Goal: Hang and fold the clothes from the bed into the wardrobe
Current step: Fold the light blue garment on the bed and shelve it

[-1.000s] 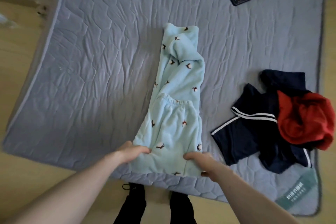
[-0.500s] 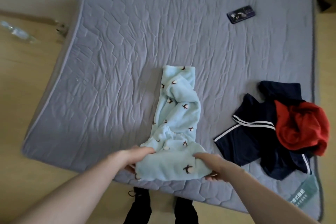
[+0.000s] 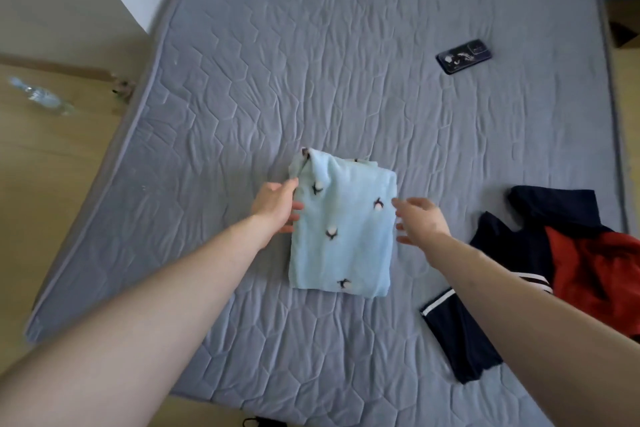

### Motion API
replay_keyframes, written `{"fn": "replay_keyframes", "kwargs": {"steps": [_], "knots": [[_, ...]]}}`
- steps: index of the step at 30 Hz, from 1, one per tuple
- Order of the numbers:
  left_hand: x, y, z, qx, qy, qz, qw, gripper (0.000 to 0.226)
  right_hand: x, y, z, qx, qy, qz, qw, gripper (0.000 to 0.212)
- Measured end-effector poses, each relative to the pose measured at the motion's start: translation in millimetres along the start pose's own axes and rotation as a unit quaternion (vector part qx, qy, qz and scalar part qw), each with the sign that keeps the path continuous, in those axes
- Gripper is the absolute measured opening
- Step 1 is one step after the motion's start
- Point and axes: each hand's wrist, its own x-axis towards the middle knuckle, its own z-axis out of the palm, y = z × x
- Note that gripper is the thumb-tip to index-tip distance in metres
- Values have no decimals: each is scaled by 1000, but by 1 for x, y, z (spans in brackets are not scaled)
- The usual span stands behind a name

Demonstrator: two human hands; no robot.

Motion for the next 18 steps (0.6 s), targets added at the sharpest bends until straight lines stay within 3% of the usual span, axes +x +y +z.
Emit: {"fn": "replay_keyframes", "kwargs": {"steps": [3, 5, 7, 11, 13, 18], "knots": [[23, -33, 9, 128, 44, 5, 991, 45, 0, 37, 16, -114, 20, 4, 993, 73], [30, -61, 14, 173, 36, -22, 984, 46, -6, 72, 27, -118, 35, 39, 992, 85], [33, -90, 20, 174, 14, -53, 983, 56, -15, 112, 37, -89, 38, 95, 991, 96], [38, -134, 35, 88, -39, -111, 989, 85, -28, 165, 59, 30, -32, 202, 978, 111], [40, -143, 45, 29, -62, -127, 990, 83, -24, 172, 71, 70, -53, 205, 975, 109], [48, -148, 59, -53, -78, -162, 982, 67, -4, 154, 92, 200, -83, 167, 962, 81]]}}
